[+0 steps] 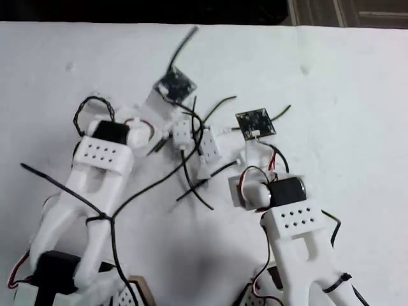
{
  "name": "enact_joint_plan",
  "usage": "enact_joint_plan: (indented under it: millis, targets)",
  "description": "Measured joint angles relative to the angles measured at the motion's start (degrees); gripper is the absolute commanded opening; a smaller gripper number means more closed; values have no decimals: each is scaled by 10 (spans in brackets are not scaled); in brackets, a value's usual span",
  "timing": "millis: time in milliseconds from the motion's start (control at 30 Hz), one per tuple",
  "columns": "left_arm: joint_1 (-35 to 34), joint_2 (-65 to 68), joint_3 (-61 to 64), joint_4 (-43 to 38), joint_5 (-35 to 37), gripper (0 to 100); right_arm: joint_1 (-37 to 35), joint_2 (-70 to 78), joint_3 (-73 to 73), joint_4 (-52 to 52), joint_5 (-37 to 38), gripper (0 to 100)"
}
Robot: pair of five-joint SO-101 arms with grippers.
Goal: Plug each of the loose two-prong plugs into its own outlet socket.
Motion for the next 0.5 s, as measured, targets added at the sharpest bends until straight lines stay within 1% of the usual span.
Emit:
enact_joint_plan:
  millis: [167, 333, 500]
  targets:
    - [0, 59, -77, -31, 27, 22, 0, 0, 0, 0, 0, 17]
    - [0, 215, -212, -33, 50, 22, 0, 0, 0, 0, 0, 17]
    - [0, 383, -373, -37, 50, 23, 0, 0, 0, 0, 0, 17]
